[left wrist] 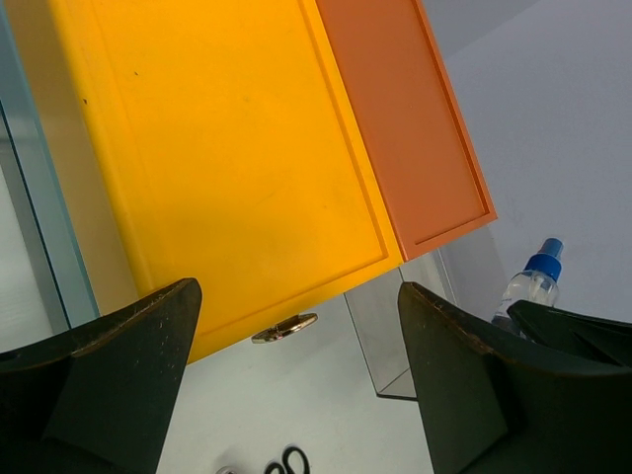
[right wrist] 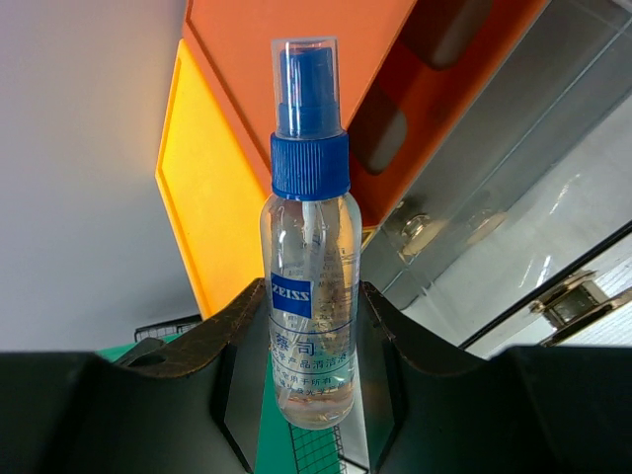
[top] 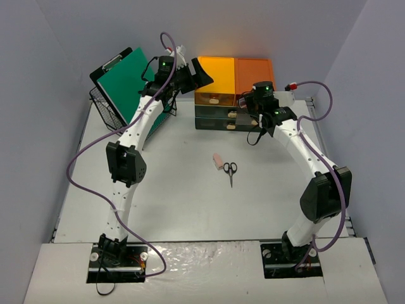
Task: Organize the desk
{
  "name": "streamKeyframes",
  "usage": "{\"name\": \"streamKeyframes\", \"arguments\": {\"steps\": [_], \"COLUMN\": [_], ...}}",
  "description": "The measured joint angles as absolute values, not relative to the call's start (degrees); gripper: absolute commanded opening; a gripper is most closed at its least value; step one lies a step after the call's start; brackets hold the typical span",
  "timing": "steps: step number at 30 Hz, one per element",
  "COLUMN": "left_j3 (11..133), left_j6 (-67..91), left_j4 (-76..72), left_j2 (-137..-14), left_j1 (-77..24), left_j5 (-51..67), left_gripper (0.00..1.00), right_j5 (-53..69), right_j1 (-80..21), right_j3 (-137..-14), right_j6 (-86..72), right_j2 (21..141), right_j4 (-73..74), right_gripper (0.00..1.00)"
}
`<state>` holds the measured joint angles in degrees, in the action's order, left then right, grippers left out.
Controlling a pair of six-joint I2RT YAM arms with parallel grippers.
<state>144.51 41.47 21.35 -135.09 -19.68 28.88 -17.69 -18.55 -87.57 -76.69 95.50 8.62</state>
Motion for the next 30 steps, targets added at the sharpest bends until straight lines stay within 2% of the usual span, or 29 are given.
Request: {"name": "streamKeyframes", "arguments": {"steps": [9, 14, 26, 30], "left_j3": [144.51, 143.41, 141.69, 141.69], "left_j6": [40.73, 40.45, 40.02, 39.99], "left_j4": [22.28, 25.26, 29.4, 29.42], "left_j2": [-134.76, -134.75, -134.82, -134.82], "left_j1": [-19.14, -18.3, -17.93, -17.93], "left_j5": [28.43, 27.47, 26.7, 26.68], "left_gripper": [0.8, 0.8, 0.79, 0.8], "right_j5": [-17.8, -17.78, -17.25, -17.03], "right_j1": [-17.24, -16.81, -16.33, -16.09], "right_j3": [-85.56, -84.91, -85.27, -85.83], "right_j6": [-76.25, -75.62, -72.59, -71.74], "right_j2": [95.5, 95.5, 95.5, 95.5], "right_j4": [8.36, 8.36, 7.9, 7.34], "right_gripper": [0.0, 0.08, 0.6, 0.64]}}
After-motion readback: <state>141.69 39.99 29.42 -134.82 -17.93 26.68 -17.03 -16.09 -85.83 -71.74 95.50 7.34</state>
